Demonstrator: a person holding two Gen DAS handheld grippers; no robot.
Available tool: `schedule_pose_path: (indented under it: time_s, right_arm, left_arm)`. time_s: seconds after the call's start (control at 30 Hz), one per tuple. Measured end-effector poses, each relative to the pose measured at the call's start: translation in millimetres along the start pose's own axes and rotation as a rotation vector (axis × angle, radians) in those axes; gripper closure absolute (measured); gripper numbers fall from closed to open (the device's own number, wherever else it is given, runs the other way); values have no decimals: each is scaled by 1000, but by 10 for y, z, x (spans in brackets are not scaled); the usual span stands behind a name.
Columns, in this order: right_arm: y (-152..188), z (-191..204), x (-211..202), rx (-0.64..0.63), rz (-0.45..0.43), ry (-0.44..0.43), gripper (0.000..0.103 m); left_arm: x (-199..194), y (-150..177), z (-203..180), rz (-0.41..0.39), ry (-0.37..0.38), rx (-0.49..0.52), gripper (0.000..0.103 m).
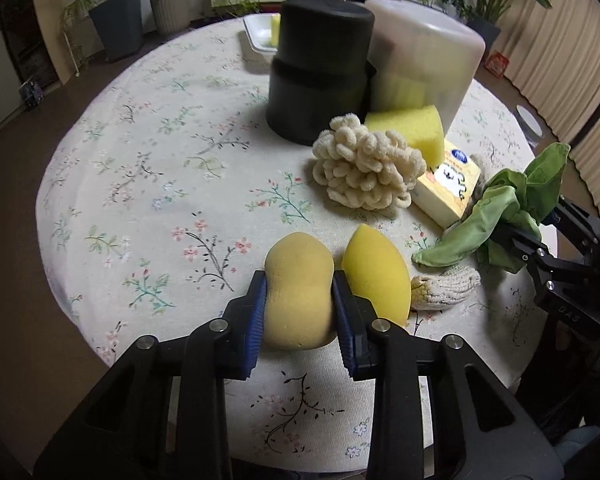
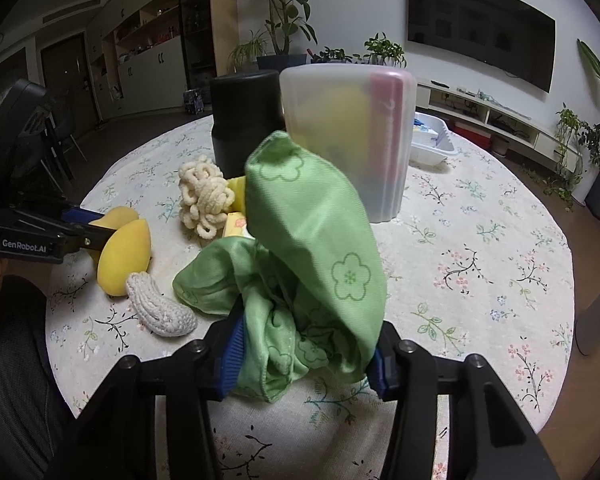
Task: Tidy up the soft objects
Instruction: 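Lift the peanut sponge with the left tool while the right tool carries the green cloth toward the tray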
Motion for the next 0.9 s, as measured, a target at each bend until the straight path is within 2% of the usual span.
schedule_pose_path:
  time_s: [0.43, 0.9]
  right_arm:
    - [-29, -106, -214, 39, -26, -10, 59]
    - [11, -399, -690, 94, 18, 2, 59]
  left_arm:
    - [-154, 167, 75, -66, 38, -80, 74]
    - [-394, 281, -61, -91, 95, -46, 74]
Point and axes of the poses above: each gripper's, at about its wrist camera, not at the fingertips, and x roughly the way its jaws point, z to its left, y to its underside, the point moved 1 cm from there along x, roughly the way its jaws point, and after that the axes turned 2 degrees about -y, right-handed, at the moved point
